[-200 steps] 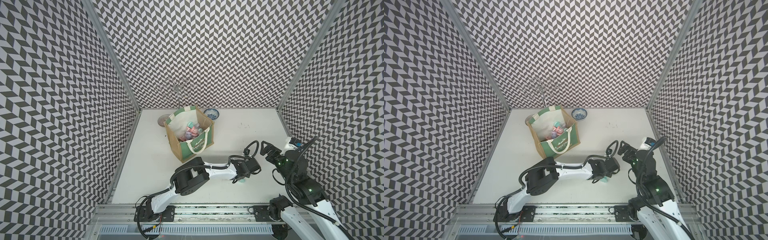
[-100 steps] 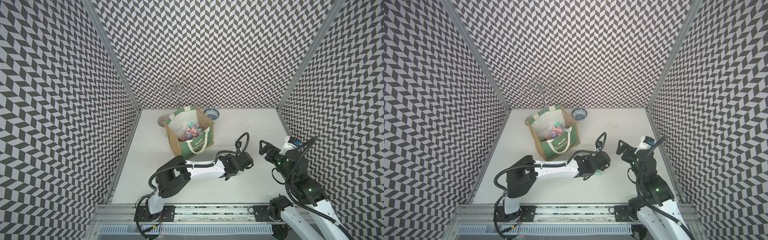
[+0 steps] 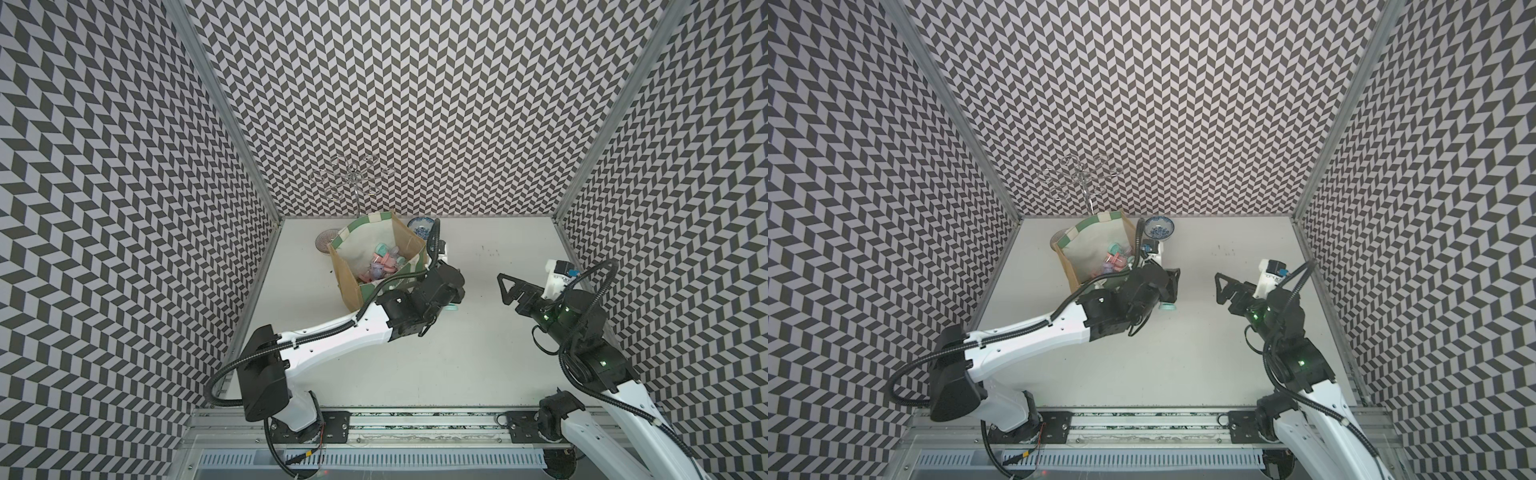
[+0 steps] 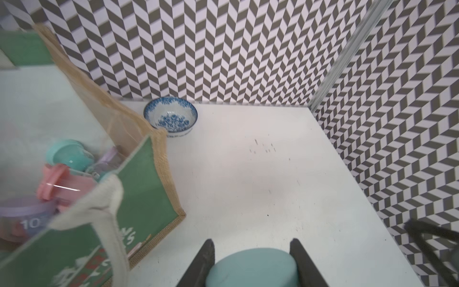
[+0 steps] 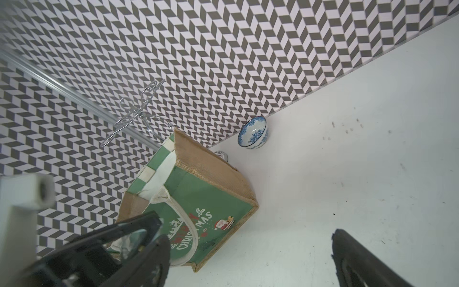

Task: Put the hourglass into the canvas bag
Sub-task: Pick up the hourglass from the center of the board, then place the hourglass in the canvas bag.

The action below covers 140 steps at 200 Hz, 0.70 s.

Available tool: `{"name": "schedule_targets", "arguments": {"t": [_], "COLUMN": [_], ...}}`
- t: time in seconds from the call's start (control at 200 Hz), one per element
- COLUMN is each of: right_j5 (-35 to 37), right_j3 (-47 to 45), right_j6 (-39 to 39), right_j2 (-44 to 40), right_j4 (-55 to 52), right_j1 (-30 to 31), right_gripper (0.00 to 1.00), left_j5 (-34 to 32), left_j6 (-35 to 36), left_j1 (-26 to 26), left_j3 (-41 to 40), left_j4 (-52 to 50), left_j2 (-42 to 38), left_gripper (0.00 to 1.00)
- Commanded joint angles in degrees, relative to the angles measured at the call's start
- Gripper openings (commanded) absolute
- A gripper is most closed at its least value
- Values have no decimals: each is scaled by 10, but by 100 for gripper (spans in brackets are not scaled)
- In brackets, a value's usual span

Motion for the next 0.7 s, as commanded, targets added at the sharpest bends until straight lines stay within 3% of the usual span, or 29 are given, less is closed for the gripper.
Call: {"name": "schedule_targets", "arguments": {"t": [0.0, 0.325, 0.696], "right_j5": [-53, -49, -68], "right_j3": [-12, 8, 18], "right_j6": [-1, -43, -88], "right_j2": [31, 135, 193], "right_j4": [89, 180, 268], "right_j1": [11, 126, 211], "right_gripper": [99, 99, 99], "left_j5": [-13, -8, 50], "left_j6": [20, 49, 63], "left_j1": [17, 87, 212], "left_j3": [-1, -18, -21], "left_j4": [-8, -11, 3], "left_j2": [-41, -127, -117], "left_gripper": [37, 37, 37]}}
